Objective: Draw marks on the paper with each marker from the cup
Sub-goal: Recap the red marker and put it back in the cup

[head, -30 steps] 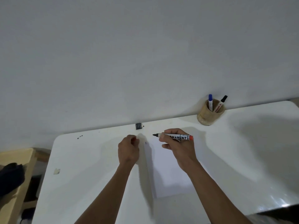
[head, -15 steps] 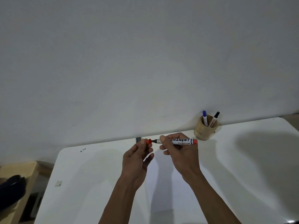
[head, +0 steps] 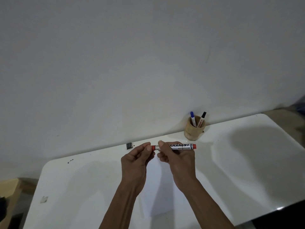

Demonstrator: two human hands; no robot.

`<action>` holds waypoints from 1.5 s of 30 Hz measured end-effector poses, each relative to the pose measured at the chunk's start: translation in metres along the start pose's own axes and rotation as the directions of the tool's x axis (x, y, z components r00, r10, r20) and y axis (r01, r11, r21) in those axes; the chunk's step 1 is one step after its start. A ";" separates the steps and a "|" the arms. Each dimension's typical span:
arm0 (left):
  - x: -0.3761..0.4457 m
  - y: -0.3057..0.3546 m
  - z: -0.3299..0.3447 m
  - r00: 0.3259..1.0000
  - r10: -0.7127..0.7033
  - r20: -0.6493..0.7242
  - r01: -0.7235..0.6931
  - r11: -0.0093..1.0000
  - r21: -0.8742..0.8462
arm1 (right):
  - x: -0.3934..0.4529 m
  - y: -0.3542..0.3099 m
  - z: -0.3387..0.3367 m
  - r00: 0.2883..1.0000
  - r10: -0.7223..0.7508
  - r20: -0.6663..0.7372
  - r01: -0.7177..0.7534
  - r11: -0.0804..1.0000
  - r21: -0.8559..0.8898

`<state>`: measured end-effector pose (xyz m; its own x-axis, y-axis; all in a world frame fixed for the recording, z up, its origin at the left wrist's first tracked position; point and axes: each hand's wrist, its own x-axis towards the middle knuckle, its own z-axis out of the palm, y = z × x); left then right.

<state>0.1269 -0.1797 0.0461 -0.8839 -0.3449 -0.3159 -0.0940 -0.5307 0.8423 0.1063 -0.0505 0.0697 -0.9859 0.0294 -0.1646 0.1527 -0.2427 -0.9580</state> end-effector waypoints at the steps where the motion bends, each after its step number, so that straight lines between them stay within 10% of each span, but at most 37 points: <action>1: 0.002 0.001 0.001 1.000 0.018 0.012 -0.018 0.999 0.026 | 0.000 -0.001 -0.001 1.000 0.029 -0.012 -0.028 0.998 0.050; 10: 0.011 -0.006 0.013 0.997 0.059 0.047 -0.065 0.991 0.117 | 0.006 -0.014 -0.042 0.979 0.186 -0.080 -0.165 0.962 0.216; 18: 0.032 0.004 0.055 0.962 0.183 0.201 -0.249 0.891 0.380 | 0.037 -0.023 -0.091 0.982 -0.132 0.133 0.187 0.747 -0.639; 24: 0.041 -0.010 0.113 0.918 0.232 0.321 -0.376 0.767 0.521 | 0.065 -0.020 -0.101 0.934 -0.249 0.255 0.356 0.672 -0.649; 30: 0.063 -0.042 0.137 0.968 0.203 0.150 -0.252 0.730 0.635 | 0.115 -0.037 -0.136 0.962 -0.270 0.052 0.266 0.868 -0.419; 45: 0.125 -0.127 0.179 0.991 0.082 0.105 -0.133 0.514 0.847 | 0.211 -0.014 -0.159 0.922 -0.362 -0.135 0.279 0.866 -0.415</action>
<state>-0.0533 -0.0168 -0.0219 -0.9319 -0.3038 -0.1982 -0.3195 0.4288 0.8450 -0.0936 0.1133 0.0112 -0.9553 0.2461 0.1636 -0.1149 0.2008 -0.9729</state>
